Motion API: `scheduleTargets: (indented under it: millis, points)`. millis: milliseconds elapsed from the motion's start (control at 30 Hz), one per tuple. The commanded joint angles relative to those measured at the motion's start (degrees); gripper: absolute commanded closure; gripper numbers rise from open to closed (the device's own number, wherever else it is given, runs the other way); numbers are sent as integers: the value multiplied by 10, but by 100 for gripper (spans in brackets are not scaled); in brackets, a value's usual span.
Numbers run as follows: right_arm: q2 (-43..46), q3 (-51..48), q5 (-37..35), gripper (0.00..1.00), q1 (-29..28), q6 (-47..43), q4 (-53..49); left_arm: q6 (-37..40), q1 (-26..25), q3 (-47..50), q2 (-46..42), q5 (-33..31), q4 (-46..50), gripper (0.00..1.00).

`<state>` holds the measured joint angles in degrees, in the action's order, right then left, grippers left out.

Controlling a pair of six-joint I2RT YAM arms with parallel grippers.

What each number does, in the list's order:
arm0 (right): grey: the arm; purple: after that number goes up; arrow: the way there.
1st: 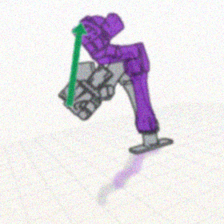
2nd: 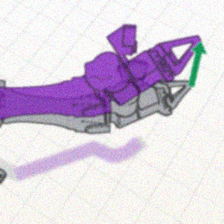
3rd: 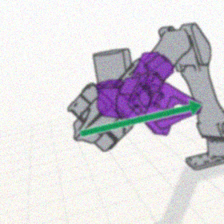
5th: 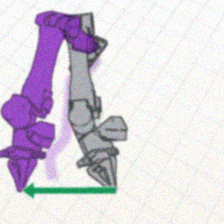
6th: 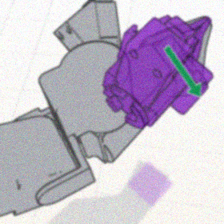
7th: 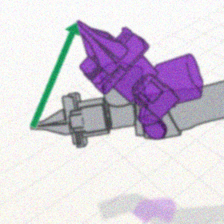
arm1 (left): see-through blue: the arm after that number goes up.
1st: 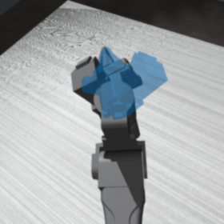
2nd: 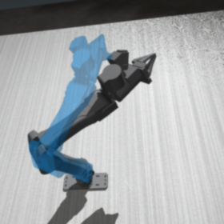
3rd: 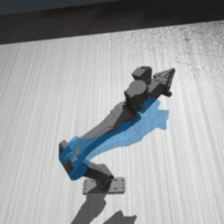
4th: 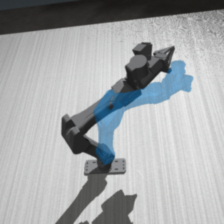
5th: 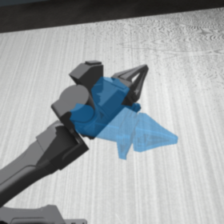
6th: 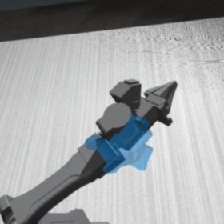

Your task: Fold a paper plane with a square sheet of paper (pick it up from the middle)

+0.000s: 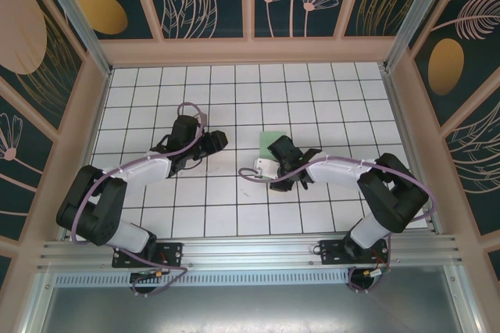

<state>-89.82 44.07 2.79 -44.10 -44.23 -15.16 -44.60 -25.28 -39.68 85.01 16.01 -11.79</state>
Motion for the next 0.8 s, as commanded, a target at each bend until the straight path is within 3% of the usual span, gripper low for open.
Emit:
scheduleTargets:
  millis: [0,233,300,467,633,700,767]
  points:
    - [-4,-11,-34,61,2,-1,41,6,1,-11,8,7,-10,53]
    - [3,-11,-34,71,2,7,46,7,1,-10,8,8,-10,53]
    - [3,-9,-43,80,2,8,45,7,1,-10,9,9,-10,53]
    - [14,-17,-46,82,5,25,65,5,2,-13,9,9,-10,53]
    - [24,-24,-55,92,14,50,90,7,1,-16,10,10,-7,53]
    - [31,-22,-43,92,16,49,80,7,1,-16,10,12,-7,53]
    - [42,-22,-39,85,18,41,72,6,1,-15,9,11,-8,53]
